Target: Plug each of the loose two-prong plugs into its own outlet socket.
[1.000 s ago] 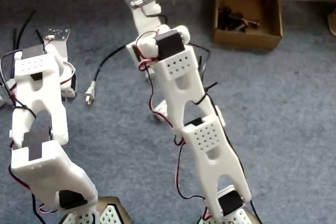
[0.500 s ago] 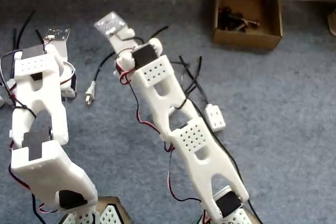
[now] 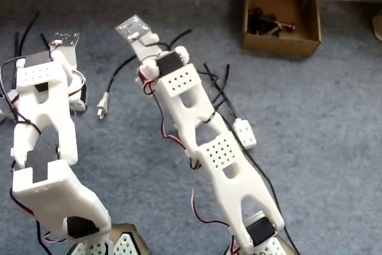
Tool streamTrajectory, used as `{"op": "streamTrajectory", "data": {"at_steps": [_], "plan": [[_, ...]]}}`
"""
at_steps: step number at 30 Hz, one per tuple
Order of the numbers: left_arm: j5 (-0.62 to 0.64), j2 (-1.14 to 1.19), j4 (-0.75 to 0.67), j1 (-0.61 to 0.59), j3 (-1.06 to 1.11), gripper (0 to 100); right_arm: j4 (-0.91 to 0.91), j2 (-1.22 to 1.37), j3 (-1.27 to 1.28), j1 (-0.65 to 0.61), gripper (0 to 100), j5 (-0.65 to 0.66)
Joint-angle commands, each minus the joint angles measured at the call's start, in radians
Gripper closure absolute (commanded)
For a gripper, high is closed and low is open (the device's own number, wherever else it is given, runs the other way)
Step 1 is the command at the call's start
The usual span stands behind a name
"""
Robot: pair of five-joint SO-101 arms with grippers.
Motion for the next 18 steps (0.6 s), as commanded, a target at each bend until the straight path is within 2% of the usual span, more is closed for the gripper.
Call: {"op": "streamTrajectory", "data": {"at_steps": [1,18], "plan": [[0.000,-0.056,-0.008,-0.005,-0.007,94,-0.021,-0.019,-0.050,0.045,76.1,0.014],[0.000,-0.056,-0.003,-0.005,-0.007,94,-0.048,0.050,-0.050,0.047,76.1,0.015]]}}
